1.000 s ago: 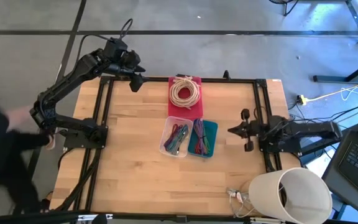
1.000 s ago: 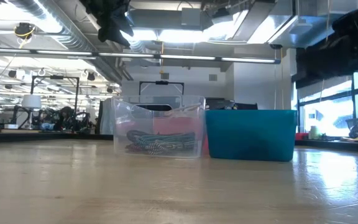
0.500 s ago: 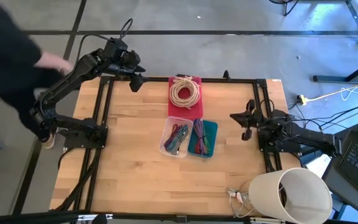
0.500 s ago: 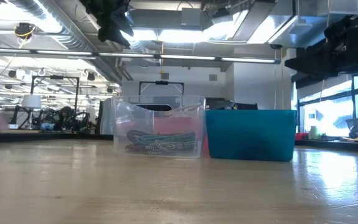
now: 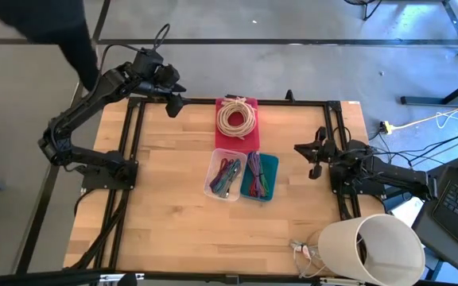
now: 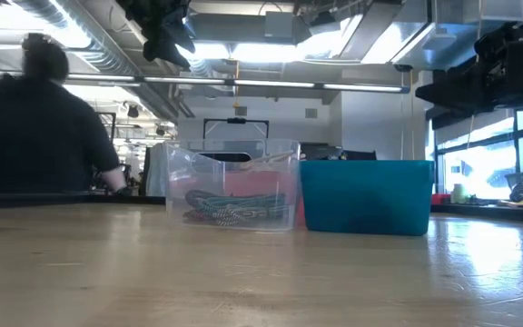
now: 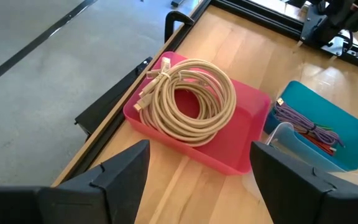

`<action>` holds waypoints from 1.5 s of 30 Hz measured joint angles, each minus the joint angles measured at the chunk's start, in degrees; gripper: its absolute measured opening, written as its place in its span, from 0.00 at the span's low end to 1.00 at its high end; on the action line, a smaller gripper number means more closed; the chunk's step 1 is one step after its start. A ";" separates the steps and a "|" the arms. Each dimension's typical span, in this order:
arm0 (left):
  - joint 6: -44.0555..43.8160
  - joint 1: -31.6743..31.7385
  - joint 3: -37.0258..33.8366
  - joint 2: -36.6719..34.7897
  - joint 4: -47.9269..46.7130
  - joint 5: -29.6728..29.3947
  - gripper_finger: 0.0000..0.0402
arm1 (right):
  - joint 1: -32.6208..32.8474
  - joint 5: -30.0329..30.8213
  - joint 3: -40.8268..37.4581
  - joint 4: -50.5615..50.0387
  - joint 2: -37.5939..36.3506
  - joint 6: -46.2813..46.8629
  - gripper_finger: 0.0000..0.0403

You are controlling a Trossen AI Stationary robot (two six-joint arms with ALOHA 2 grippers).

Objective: Pick & Place USB Port
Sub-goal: Return to Home Position

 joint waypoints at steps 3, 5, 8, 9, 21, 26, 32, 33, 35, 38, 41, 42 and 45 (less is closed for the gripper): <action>-0.01 0.01 0.02 0.00 0.02 0.00 0.67 | 0.00 0.00 0.00 0.02 0.00 0.00 0.10; 0.01 0.01 0.01 0.00 0.00 0.00 0.67 | 0.00 0.00 0.00 0.00 0.00 0.00 0.10; 0.35 0.01 0.01 0.00 0.03 0.00 0.67 | 0.00 0.00 0.00 0.02 0.00 0.00 0.10; 0.58 -0.01 -0.39 -0.09 0.77 0.04 0.67 | 0.00 0.00 0.00 0.02 0.02 0.00 0.10; -15.07 -13.32 -32.28 -8.35 74.17 4.12 0.67 | 0.00 0.00 0.00 0.02 0.02 -0.02 0.10; -11.04 -24.22 -46.03 -11.87 91.32 -1.74 0.67 | 0.00 0.00 0.00 0.02 0.02 -0.02 0.10; -8.70 -35.89 -57.53 -21.08 93.12 -19.32 0.67 | 0.00 0.00 0.00 0.02 0.04 -0.02 0.10; -7.94 -37.42 -59.03 -23.12 93.46 -21.49 0.67 | 0.00 0.00 0.00 0.02 0.04 -0.02 0.10; -5.70 -39.90 -61.86 -27.30 93.48 -24.27 0.67 | 0.00 0.00 0.00 0.02 0.04 -0.02 0.10; -2.51 -42.62 -65.80 -33.28 93.50 -26.08 0.67 | 0.00 -0.01 0.00 0.02 0.04 -0.02 0.10; -0.86 -43.73 -69.46 -38.56 93.53 -26.53 0.67 | 0.00 0.00 0.00 0.02 0.04 -0.02 0.10; -0.76 -43.93 -70.72 -40.27 93.44 -26.54 0.67 | 0.00 -0.02 0.00 0.02 0.04 -0.02 0.10; -1.30 -44.01 -74.47 -45.55 93.20 -26.67 0.67 | 0.00 -0.02 0.00 0.02 0.04 -0.02 0.10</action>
